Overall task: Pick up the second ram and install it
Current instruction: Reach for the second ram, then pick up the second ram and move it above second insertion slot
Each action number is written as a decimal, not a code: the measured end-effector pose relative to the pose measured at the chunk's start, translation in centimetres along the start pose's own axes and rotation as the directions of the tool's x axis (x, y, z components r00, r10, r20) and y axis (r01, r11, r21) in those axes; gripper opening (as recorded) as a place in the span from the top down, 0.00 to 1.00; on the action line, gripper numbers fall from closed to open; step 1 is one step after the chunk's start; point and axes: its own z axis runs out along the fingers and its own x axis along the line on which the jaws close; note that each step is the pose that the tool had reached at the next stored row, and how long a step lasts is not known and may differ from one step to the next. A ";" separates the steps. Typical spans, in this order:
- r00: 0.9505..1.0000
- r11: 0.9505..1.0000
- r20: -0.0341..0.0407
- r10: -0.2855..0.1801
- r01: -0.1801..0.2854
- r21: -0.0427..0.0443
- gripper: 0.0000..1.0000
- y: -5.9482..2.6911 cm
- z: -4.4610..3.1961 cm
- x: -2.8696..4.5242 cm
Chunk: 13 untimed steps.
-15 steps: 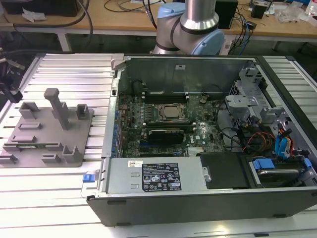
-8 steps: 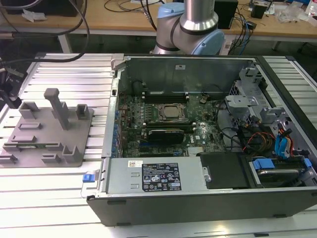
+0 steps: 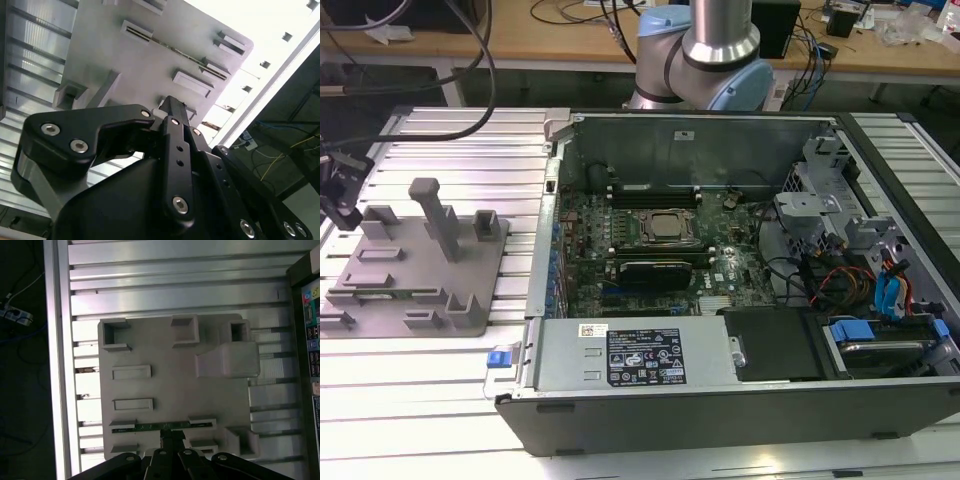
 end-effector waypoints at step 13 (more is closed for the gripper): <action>1.000 1.000 0.000 0.000 0.000 0.000 0.92 -0.16 0.29 0.01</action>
